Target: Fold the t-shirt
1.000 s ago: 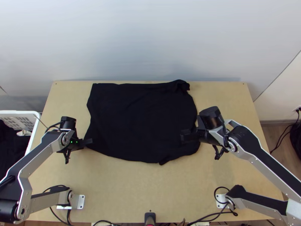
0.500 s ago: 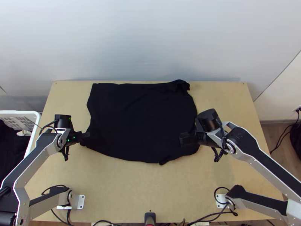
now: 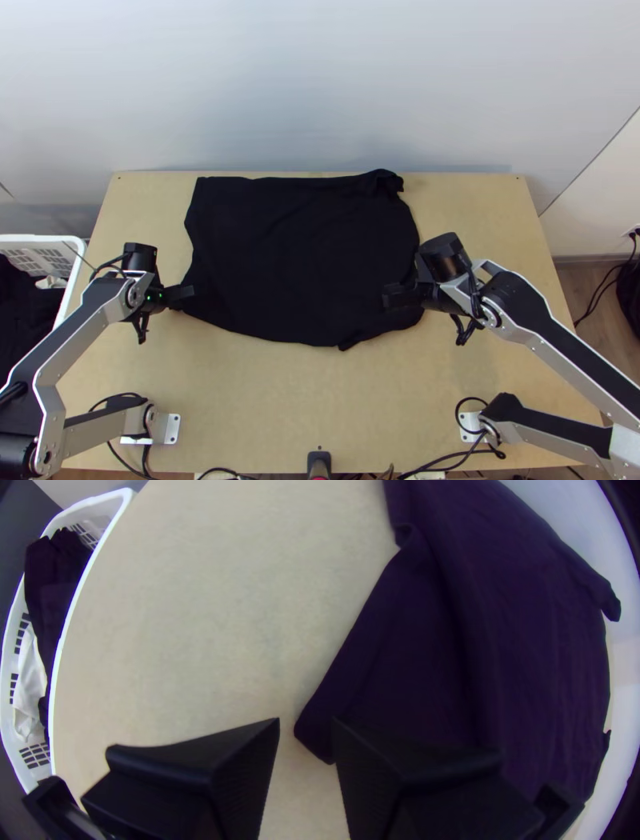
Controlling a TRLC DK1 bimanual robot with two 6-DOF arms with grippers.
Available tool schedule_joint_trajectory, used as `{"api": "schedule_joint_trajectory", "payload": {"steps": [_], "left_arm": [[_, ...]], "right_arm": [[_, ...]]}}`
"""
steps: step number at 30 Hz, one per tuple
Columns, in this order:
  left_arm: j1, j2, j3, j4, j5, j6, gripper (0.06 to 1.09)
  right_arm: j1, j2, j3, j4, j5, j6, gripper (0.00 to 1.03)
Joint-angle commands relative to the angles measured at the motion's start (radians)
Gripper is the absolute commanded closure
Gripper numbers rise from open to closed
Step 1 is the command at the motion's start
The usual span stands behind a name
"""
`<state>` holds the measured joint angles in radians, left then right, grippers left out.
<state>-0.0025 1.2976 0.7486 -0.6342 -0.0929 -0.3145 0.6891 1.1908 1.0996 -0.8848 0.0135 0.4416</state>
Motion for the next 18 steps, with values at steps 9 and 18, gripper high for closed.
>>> {"api": "schedule_joint_trajectory", "payload": {"steps": [9, 18], "left_arm": [[-0.014, 0.078, 0.011, -0.010, 0.001, -0.008, 0.65], [-0.037, 0.120, -0.002, -0.005, -0.001, -0.003, 0.89]], "right_arm": [[0.010, 0.000, 0.016, -0.022, -0.001, -0.006, 0.07], [0.020, 0.001, 0.019, -0.028, -0.003, -0.006, 0.07]]}}
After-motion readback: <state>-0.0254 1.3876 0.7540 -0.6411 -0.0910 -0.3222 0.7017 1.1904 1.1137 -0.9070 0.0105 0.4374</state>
